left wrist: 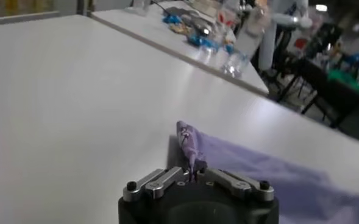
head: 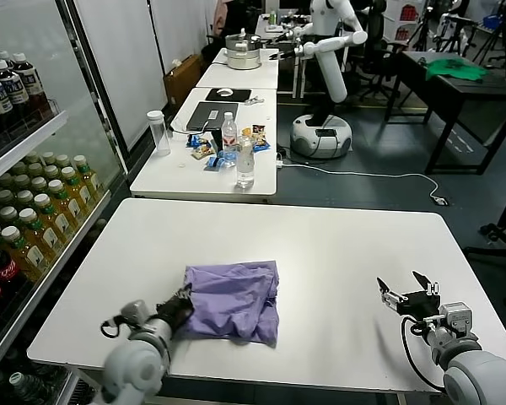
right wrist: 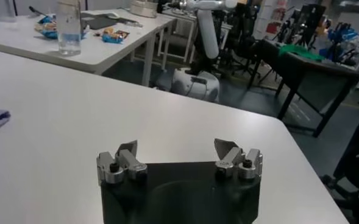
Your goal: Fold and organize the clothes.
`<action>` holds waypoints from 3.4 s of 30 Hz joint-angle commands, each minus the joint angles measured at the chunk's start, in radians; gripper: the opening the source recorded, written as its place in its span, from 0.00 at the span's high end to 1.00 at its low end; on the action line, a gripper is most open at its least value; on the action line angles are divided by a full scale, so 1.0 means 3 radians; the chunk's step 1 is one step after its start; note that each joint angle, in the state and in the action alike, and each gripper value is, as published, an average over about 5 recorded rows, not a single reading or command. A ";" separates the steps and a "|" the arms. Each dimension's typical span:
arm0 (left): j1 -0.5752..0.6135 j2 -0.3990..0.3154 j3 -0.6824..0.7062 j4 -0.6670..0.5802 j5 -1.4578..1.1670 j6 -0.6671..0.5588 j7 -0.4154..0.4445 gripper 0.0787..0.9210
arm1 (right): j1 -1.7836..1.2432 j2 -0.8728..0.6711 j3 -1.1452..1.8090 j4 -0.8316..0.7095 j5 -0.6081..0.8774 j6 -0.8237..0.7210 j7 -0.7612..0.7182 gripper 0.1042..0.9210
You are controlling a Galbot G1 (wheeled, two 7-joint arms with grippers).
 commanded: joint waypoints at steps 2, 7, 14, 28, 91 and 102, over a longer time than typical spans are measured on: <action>-0.0105 0.0759 -0.1454 -0.0088 -0.1903 0.0207 -0.0049 0.97 | 0.0030 0.0010 -0.0015 -0.0038 0.0004 0.0022 -0.0005 0.12; -0.0191 0.1233 -0.1803 -0.0109 -0.2255 0.0294 -0.0118 0.97 | 0.0073 0.0017 -0.0044 -0.0068 0.0004 0.0037 -0.0010 0.12; -0.0291 0.1419 -0.1526 -0.0438 -0.2189 0.0296 -0.0168 0.97 | 0.0090 0.0054 -0.0057 -0.0060 0.0002 0.0048 -0.0017 0.12; -0.0240 0.0125 0.0778 -0.0701 0.0853 0.0296 -0.0358 0.97 | 0.0031 0.0130 -0.0024 0.0001 -0.0034 0.0069 -0.0020 0.12; 0.0910 0.0075 -0.0507 -0.0742 0.1976 -0.0734 0.0166 0.12 | 0.1906 0.1557 -0.2643 -0.1442 0.0349 -0.0118 0.0800 0.12; 0.0838 0.0053 -0.0463 -0.0672 0.1958 -0.0731 0.0166 0.12 | 0.1947 0.1449 -0.2592 -0.1453 0.0488 -0.0128 0.0853 0.40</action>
